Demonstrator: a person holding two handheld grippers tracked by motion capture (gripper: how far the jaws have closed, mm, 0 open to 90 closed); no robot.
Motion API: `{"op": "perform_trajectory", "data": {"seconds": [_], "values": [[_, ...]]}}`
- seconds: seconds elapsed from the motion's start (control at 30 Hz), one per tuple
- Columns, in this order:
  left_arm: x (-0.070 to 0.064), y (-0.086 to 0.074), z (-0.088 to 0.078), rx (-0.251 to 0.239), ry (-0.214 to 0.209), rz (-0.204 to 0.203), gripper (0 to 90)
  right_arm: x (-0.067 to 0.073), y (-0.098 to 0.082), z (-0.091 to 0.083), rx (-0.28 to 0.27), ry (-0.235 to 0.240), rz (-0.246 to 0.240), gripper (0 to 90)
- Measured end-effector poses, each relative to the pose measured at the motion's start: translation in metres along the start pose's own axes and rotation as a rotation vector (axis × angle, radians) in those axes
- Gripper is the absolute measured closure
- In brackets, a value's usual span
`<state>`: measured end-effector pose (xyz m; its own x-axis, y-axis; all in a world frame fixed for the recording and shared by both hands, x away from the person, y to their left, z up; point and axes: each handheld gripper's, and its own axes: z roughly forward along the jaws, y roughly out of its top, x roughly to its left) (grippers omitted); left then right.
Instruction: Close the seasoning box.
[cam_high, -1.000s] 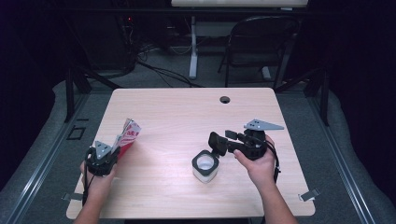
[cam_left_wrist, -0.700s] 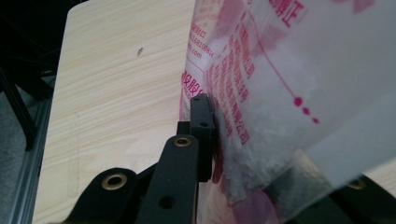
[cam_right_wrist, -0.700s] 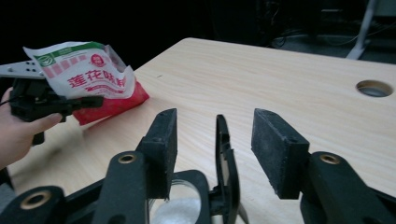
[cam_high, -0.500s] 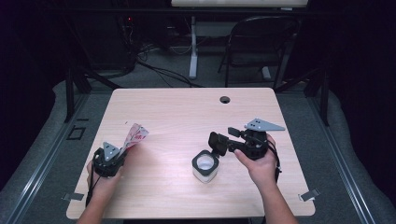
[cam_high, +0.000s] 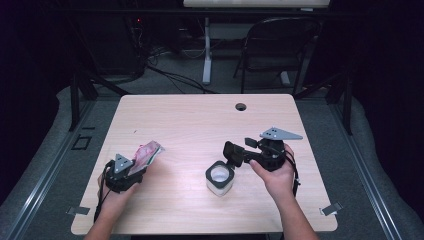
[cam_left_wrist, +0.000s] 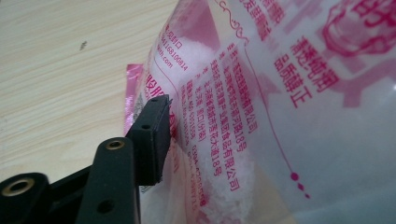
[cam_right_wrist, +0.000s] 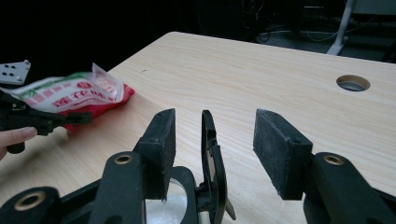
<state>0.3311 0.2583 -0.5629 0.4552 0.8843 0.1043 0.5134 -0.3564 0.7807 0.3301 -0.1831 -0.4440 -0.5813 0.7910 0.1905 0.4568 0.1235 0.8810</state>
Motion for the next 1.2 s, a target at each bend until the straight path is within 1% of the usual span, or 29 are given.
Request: {"op": "perform_trajectory", "data": {"seconds": [0.03, 0.07, 0.1, 0.13, 0.17, 0.2, 0.23, 0.3, 0.33, 0.4, 0.47, 0.5, 0.57, 0.6, 0.67, 0.7, 0.73, 0.77, 0.8, 0.87, 0.9, 0.97, 1.0, 1.03, 1.07, 1.13, 1.2], "values": [[0.0, 0.0, 0.0, 0.0, 0.0, 0.0, 47.9, 0.0, 0.0, 0.0, 0.0, 0.0, 0.0, 48.8], [-0.002, 0.0, 0.001, 0.004, -0.001, 0.012, 47.9, 0.0, 0.0, 0.001, 0.0, -0.001, 0.001, 48.8], [-0.003, 0.0, 0.001, 0.003, -0.003, 0.025, 46.5, 0.0, 0.0, 0.001, 0.001, 0.004, 0.0, 48.8], [-0.006, 0.001, 0.002, 0.005, -0.018, 0.037, 43.8, -0.001, 0.0, 0.001, 0.002, 0.005, -0.001, 48.7], [-0.006, 0.001, 0.002, 0.005, -0.018, 0.037, 42.2, -0.001, 0.0, 0.001, 0.002, 0.005, -0.001, 48.7], [-0.009, 0.001, 0.003, 0.013, -0.026, 0.052, 40.9, -0.001, 0.0, 0.001, -0.001, 0.002, 0.002, 48.6], [-0.009, 0.001, 0.003, 0.013, -0.026, 0.052, 39.9, -0.001, 0.0, 0.001, -0.007, -0.001, 0.004, 48.6], [-0.011, 0.001, 0.005, 0.029, -0.044, 0.061, 38.5, -0.001, 0.0, 0.001, -0.008, -0.003, 0.002, 48.6], [-0.012, 0.0, 0.005, 0.038, -0.059, 0.071, 36.6, -0.002, 0.001, 0.0, -0.021, -0.007, 0.008, 48.7], [-0.013, 0.0, 0.006, 0.041, -0.061, 0.072, 36.5, -0.003, 0.001, -0.001, -0.02, -0.007, 0.005, 48.7], [-0.014, 0.0, 0.006, 0.04, -0.065, 0.074, 33.8, -0.003, 0.001, -0.001, -0.025, -0.009, 0.006, 48.7], [-0.014, 0.0, 0.006, 0.042, -0.067, 0.072, 33.8, -0.003, 0.001, -0.001, -0.027, -0.009, 0.007, 48.7], [-0.015, 0.0, 0.006, 0.046, -0.064, 0.077, 30.9, -0.003, 0.001, -0.001, -0.022, -0.009, 0.005, 48.8], [-0.017, 0.001, 0.006, 0.05, -0.073, 0.075, 30.5, -0.003, 0.0, 0.0, -0.025, -0.009, 0.009, 48.7], [-0.017, 0.001, 0.006, 0.052, -0.076, 0.075, 30.1, -0.003, 0.0, 0.0, -0.021, -0.011, 0.008, 48.7], [-0.018, 0.002, 0.005, 0.057, -0.083, 0.073, 30.1, -0.003, 0.0, 0.0, -0.021, -0.011, 0.008, 48.7], [-0.021, 0.003, 0.004, 0.058, -0.101, 0.071, 30.1, -0.003, 0.0, 0.0, -0.018, -0.013, 0.009, 48.7], [-0.021, 0.003, 0.004, 0.058, -0.101, 0.071, 30.0, -0.003, 0.0, 0.0, -0.018, -0.013, 0.009, 48.7], [-0.024, 0.004, 0.003, 0.056, -0.106, 0.079, 30.0, -0.003, 0.0, 0.0, -0.019, -0.013, 0.008, 48.7], [-0.031, 0.007, 0.0, 0.056, -0.137, 0.088, 28.6, -0.002, 0.0, -0.001, -0.023, -0.012, 0.005, 48.6], [-0.031, 0.007, 0.0, 0.056, -0.137, 0.088, 28.6, -0.002, 0.0, -0.001, -0.023, -0.012, 0.005, 48.6], [-0.037, 0.01, -0.001, 0.042, -0.163, 0.095, 28.2, -0.002, 0.0, -0.001, -0.025, -0.011, 0.007, 48.5], [-0.039, 0.011, -0.002, 0.042, -0.171, 0.1, 28.1, -0.003, 0.0, -0.002, -0.025, -0.011, 0.007, 48.5], [-0.042, 0.012, -0.002, 0.032, -0.173, 0.103, 28.0, -0.003, 0.0, -0.002, -0.027, -0.01, 0.009, 48.5], [-0.044, 0.013, -0.003, 0.035, -0.18, 0.112, 27.7, -0.004, 0.0, -0.003, -0.028, -0.012, 0.01, 48.6], [-0.05, 0.016, -0.004, 0.021, -0.2, 0.11, 27.6, -0.005, 0.0, -0.003, -0.031, -0.017, 0.013, 48.6], [-0.051, 0.016, -0.004, 0.018, -0.204, 0.111, 27.8, -0.006, 0.0, -0.003, -0.026, -0.025, 0.009, 48.6]]}}
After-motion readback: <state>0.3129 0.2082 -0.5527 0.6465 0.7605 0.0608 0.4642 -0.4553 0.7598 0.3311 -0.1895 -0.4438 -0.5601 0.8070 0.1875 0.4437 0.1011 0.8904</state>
